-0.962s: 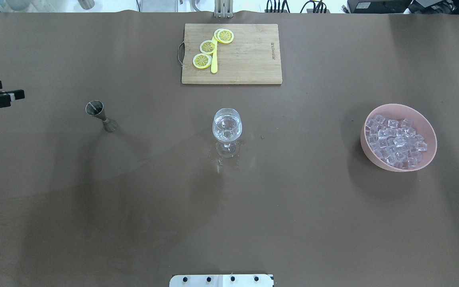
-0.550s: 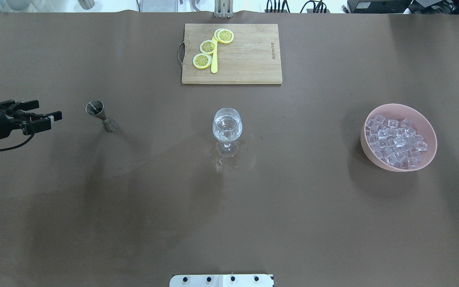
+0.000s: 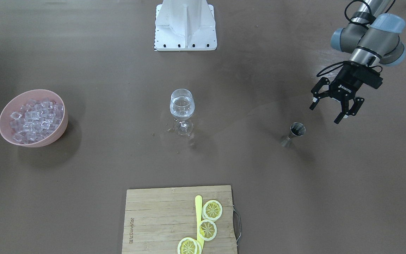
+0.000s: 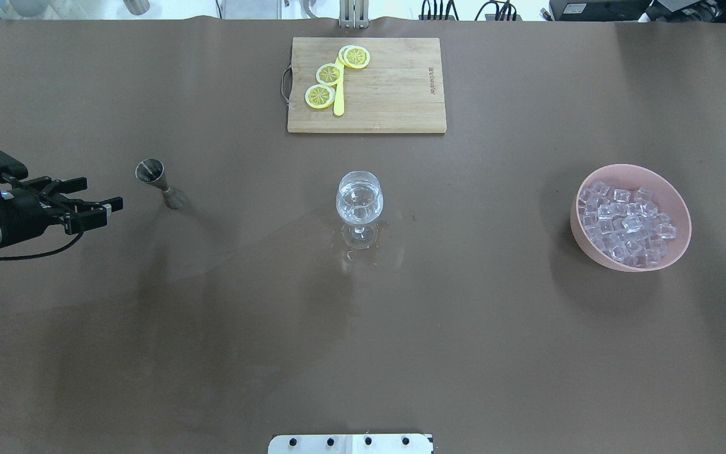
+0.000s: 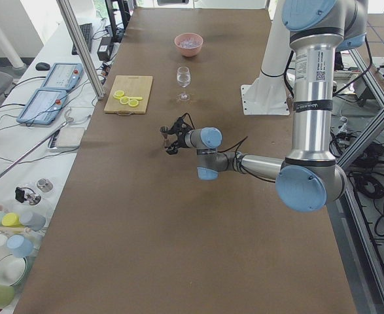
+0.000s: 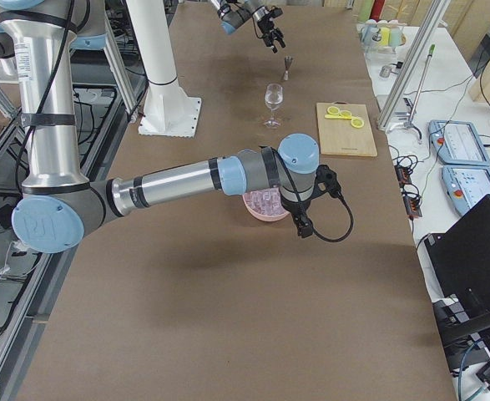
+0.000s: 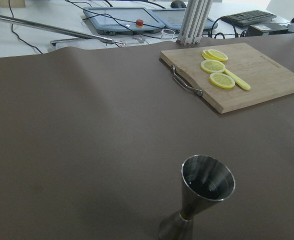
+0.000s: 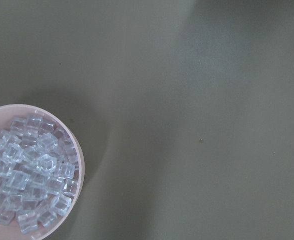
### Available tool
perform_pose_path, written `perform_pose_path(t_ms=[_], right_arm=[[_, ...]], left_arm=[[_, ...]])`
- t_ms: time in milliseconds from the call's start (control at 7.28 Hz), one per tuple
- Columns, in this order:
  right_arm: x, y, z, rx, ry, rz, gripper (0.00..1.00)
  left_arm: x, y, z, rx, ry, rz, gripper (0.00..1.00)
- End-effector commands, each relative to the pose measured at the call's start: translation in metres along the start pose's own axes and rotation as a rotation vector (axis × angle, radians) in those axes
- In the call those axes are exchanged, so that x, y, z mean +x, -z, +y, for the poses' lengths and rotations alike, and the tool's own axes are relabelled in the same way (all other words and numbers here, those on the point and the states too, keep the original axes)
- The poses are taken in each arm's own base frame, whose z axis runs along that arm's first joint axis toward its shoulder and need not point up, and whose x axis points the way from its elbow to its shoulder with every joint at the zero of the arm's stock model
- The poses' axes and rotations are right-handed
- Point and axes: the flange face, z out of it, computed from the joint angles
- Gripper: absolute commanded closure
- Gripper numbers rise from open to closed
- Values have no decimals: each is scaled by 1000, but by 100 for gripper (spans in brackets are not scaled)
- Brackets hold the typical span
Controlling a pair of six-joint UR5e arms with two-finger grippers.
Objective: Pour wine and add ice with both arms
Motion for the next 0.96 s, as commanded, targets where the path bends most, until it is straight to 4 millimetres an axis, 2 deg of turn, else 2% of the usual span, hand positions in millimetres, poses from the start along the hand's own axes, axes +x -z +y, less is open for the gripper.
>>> perform_pose_path(t_ms=[0,137,412,550,687,825], right_arm=[[3,-5,5,-10,-8,-3,0],[3,-7,6,-14,-8,-5,0],[4,-9,10,-19,-14,-4,0],[4,-8,10,-18,-13,-4,0],[3,-8,11,-18,-13,-6,0],[2,-8,13,-18,-13,-7,0]], left_arm=[[34,-33,1,23,-9,0,4],[48,-43,-3,39,-11,-4,17],[47,-45,-1,50,-13,-19,17],[32,-47,5,90,-17,-98,17],[25,-57,23,106,-28,-165,12],[43,-71,31,123,-32,-168,11]])
